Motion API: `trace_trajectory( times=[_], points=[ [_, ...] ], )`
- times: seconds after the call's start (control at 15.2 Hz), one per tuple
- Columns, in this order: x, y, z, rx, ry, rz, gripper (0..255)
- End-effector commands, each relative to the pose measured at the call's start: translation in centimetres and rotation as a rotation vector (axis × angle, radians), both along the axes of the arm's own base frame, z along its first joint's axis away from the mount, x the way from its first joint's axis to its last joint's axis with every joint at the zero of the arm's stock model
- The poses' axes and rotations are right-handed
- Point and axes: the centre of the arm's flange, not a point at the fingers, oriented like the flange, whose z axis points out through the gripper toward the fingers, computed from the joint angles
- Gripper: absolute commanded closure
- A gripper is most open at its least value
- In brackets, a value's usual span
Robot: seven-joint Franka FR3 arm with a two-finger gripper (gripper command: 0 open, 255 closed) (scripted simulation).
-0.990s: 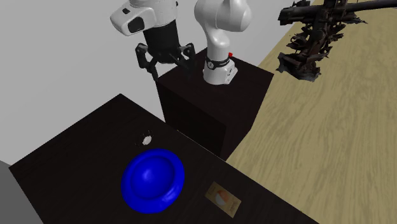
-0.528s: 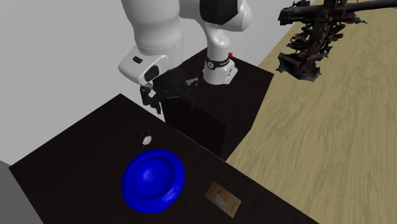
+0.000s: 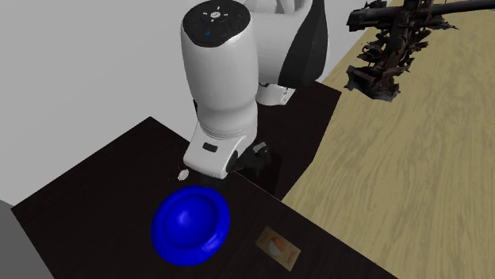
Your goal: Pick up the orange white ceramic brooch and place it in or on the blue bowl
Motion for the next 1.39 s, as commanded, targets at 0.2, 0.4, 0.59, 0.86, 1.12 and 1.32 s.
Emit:
trace_trajectory(
  times=[0.2,0.4,0.59,0.86,1.12,1.32],
  points=[
    [1.2,5.4,-3.8,0.001,-0.015,0.165,0],
    [1.3,8.7,-6.0,0.001,-0.023,0.264,0],
    [1.2,12.0,-8.2,0.001,-0.031,0.362,0],
    [0.9,14.3,-10.4,0.001,-0.038,0.433,0],
    [1.0,14.3,-12.5,0.001,-0.038,0.433,0],
    [1.0,14.3,-13.8,0.001,-0.038,0.433,0]
  ],
)
